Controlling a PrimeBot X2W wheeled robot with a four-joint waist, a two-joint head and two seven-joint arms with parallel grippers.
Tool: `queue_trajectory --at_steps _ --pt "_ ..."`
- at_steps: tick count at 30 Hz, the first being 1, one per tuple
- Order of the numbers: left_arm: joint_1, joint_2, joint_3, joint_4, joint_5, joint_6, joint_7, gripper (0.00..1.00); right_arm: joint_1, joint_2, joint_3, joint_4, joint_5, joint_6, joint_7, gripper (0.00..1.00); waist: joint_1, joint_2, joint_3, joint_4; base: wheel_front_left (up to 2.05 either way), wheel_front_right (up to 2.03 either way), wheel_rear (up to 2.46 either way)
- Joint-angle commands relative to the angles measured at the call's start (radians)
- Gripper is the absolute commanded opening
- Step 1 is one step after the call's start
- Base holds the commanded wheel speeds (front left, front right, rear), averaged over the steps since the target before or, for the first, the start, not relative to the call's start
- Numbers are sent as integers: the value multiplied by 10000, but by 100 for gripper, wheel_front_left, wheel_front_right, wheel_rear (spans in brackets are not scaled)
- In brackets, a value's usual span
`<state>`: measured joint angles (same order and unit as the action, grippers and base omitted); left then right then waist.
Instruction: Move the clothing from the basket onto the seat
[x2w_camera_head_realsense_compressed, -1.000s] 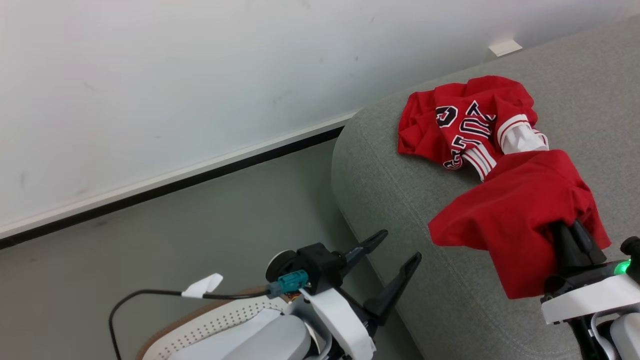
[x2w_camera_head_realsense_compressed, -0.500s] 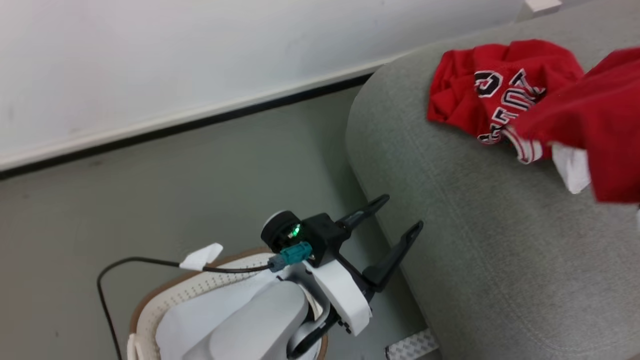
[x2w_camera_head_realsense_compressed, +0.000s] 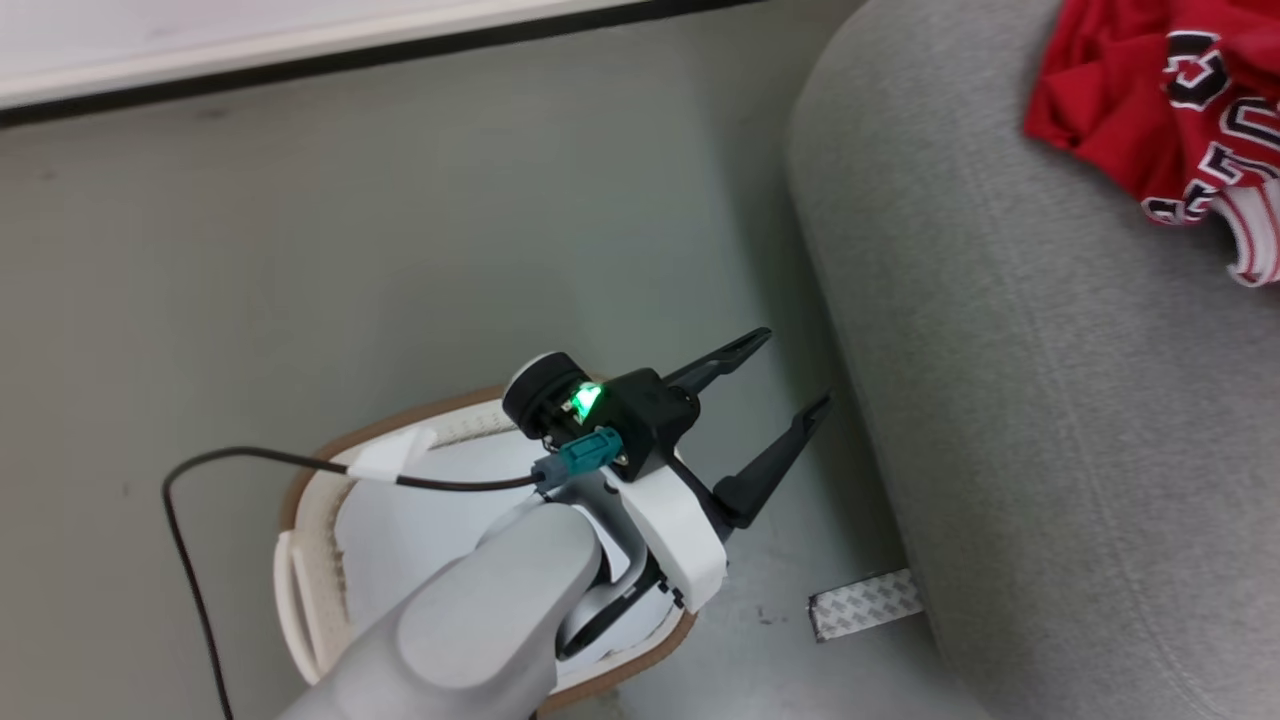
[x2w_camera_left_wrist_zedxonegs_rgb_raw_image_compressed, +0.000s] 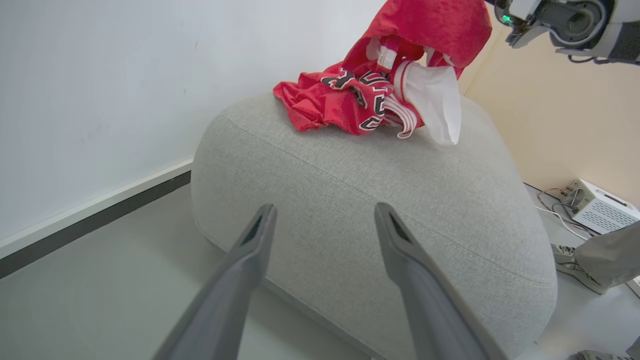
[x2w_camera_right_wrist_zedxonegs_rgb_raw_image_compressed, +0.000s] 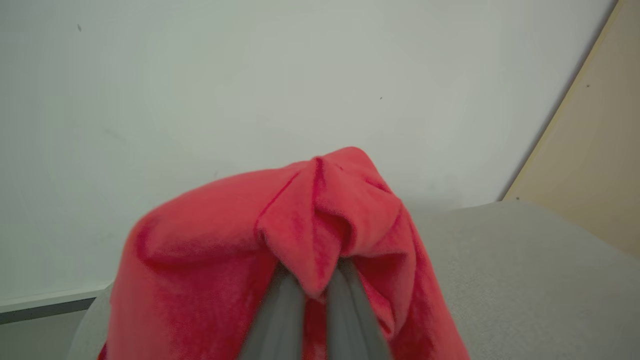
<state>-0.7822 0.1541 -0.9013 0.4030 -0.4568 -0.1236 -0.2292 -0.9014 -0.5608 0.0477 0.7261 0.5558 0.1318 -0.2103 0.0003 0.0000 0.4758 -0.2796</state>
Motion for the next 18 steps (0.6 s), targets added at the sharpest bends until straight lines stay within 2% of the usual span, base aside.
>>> queue_trajectory --at_steps 1,5,10,11,12,13,14,15,16,17,18 --pt "-156 132 5 -39 112 20 41 100 -313 -37 2 612 14 -23 249 0 -3 0 359 370 0 0 0" --pt "-208 231 55 -48 80 87 12 100 -850 -116 632 1966 108 -24 1413 0 -3 0 502 626 0 0 0" --pt "-104 240 47 -62 2 154 -39 100 -1107 -232 1325 2789 609 -24 2843 0 -3 0 483 732 0 0 0" --pt "-74 239 36 -47 -13 160 -45 100 -1183 -282 1419 2864 712 -23 3002 9 -3 0 456 733 0 0 0" --pt "-41 236 28 -27 -18 162 -57 100 -1235 -291 1544 2896 805 -23 3102 29 -3 0 412 728 0 0 0" --pt "-5 233 24 6 -35 164 -70 100 -1248 -265 1661 2913 892 -23 3129 33 -3 0 332 710 0 0 0" --pt "37 223 23 29 -71 167 -87 100 -1219 -246 1766 2929 995 -23 3190 44 -3 0 247 690 0 0 0" --pt "90 227 12 56 -100 164 -110 100 -1160 -209 1903 2963 1080 -24 3282 73 -3 0 124 663 0 0 0" --pt "90 227 12 56 -100 164 -110 100 -1160 -209 1903 2963 1080 -24 3282 73 -3 0 124 663 0 0 0" --pt "153 236 0 102 -131 158 -132 100 -1095 -197 2044 2986 1157 -23 3374 100 -3 0 -35 635 0 0 0" --pt "204 242 -10 139 -155 153 -130 100 -1032 -209 2190 2976 1202 -24 3453 100 -3 0 -201 608 0 0 0"
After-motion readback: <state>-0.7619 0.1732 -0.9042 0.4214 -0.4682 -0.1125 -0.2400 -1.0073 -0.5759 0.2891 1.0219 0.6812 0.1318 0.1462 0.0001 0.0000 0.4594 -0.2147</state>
